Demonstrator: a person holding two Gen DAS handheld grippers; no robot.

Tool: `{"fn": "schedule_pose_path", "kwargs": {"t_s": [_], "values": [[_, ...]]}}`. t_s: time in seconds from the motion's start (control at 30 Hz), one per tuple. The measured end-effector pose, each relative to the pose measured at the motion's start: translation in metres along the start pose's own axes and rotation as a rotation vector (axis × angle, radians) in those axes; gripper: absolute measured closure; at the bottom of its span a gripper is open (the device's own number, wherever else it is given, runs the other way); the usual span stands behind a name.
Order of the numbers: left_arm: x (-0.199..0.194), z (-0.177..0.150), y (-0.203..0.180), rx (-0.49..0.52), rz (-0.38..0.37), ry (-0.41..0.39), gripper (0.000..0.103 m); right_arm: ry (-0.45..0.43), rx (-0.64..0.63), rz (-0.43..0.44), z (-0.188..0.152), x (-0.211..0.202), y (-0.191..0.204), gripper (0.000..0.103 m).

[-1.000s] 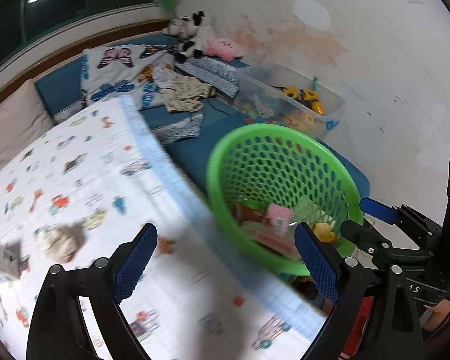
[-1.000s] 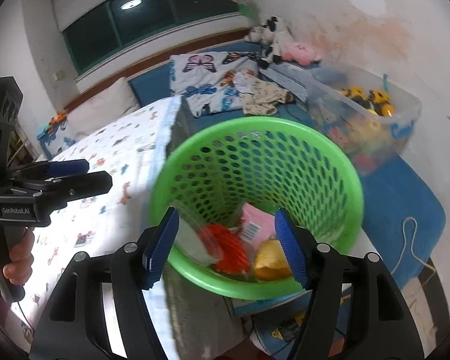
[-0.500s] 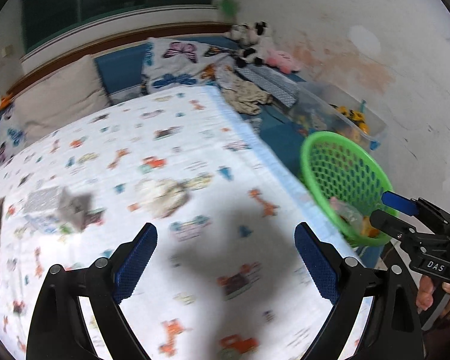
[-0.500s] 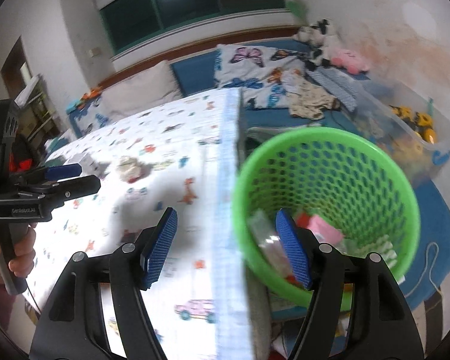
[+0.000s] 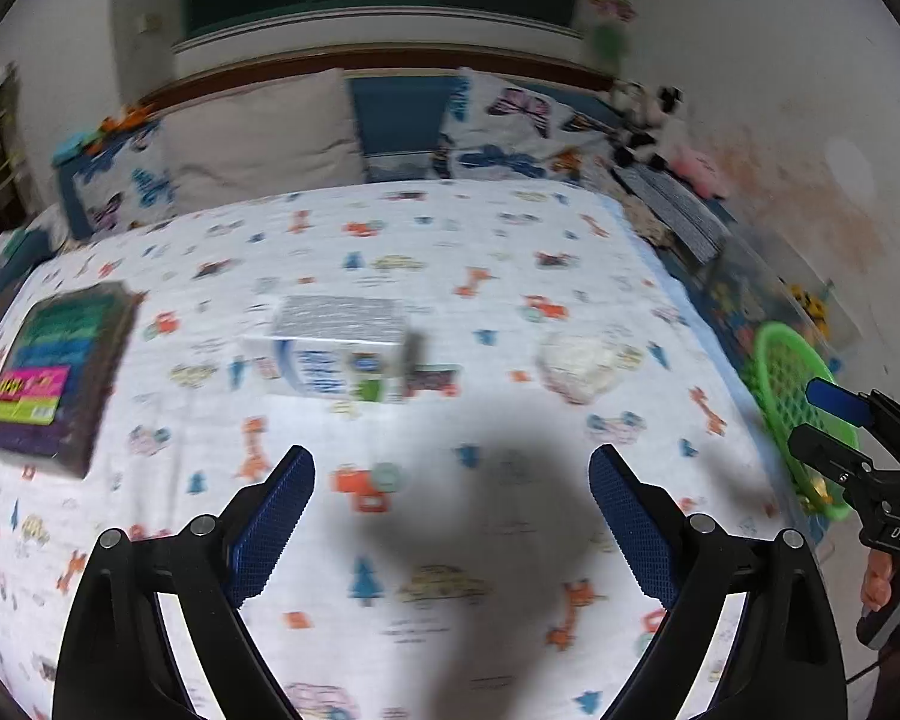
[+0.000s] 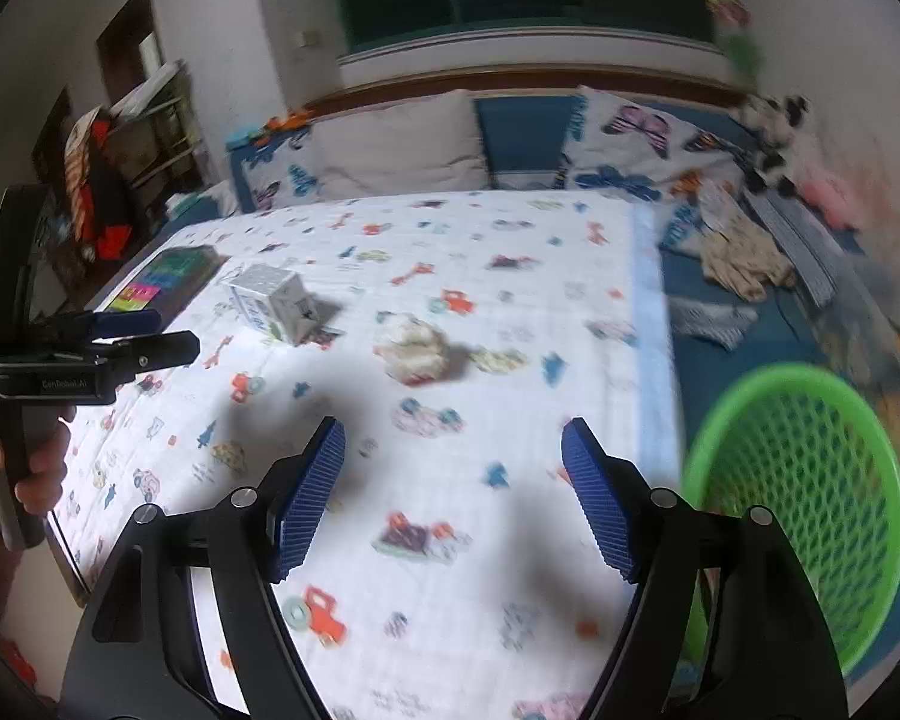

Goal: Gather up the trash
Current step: 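Move both tools back over the bed toward the milk carton and tissue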

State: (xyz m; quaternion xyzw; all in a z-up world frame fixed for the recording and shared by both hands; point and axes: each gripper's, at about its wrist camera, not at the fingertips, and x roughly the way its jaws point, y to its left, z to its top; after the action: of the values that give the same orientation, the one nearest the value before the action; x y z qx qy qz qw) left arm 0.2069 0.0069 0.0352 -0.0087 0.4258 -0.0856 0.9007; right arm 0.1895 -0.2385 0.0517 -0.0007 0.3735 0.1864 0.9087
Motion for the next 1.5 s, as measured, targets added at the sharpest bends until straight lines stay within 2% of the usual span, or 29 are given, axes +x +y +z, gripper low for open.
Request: {"fn": "schedule_pose_path", "kwargs": {"t_s": [0.2,0.5,0.9,0.97,1.07,1.13,1.23,1.33,1.5], "values": [[0.003,0.002,0.039,-0.075,0.034,0.011,0.013,0.03,-0.055,0.028,0.019,0.037,0.018,0.028],[0.016,0.022,0.07,-0.165,0.059,0.022,0.012,0.078,-0.068,0.021,0.028,0.096,0.019,0.025],[0.066,0.049,0.093,-0.408,0.065,0.137,0.012,0.139,-0.072,0.021,0.033,0.155,0.007,0.025],[0.073,0.054,0.093,-0.45,0.068,0.14,0.012,0.142,-0.062,0.039,0.033,0.161,0.005,0.028],[0.085,0.059,0.094,-0.497,0.106,0.166,0.012,0.157,-0.068,0.052,0.032,0.167,0.004,0.036],[0.092,0.061,0.096,-0.539,0.116,0.183,0.012,0.164,-0.06,0.066,0.031,0.169,0.003,0.045],[0.105,0.064,0.099,-0.612,0.125,0.214,0.012,0.155,-0.033,0.097,0.029,0.166,0.001,0.052],[0.118,0.064,0.099,-0.665,0.137,0.245,0.012,0.147,-0.03,0.099,0.027,0.16,-0.001,0.053],[0.124,0.069,0.1,-0.742,0.142,0.234,0.012,0.143,-0.019,0.094,0.021,0.15,-0.01,0.053]]}}
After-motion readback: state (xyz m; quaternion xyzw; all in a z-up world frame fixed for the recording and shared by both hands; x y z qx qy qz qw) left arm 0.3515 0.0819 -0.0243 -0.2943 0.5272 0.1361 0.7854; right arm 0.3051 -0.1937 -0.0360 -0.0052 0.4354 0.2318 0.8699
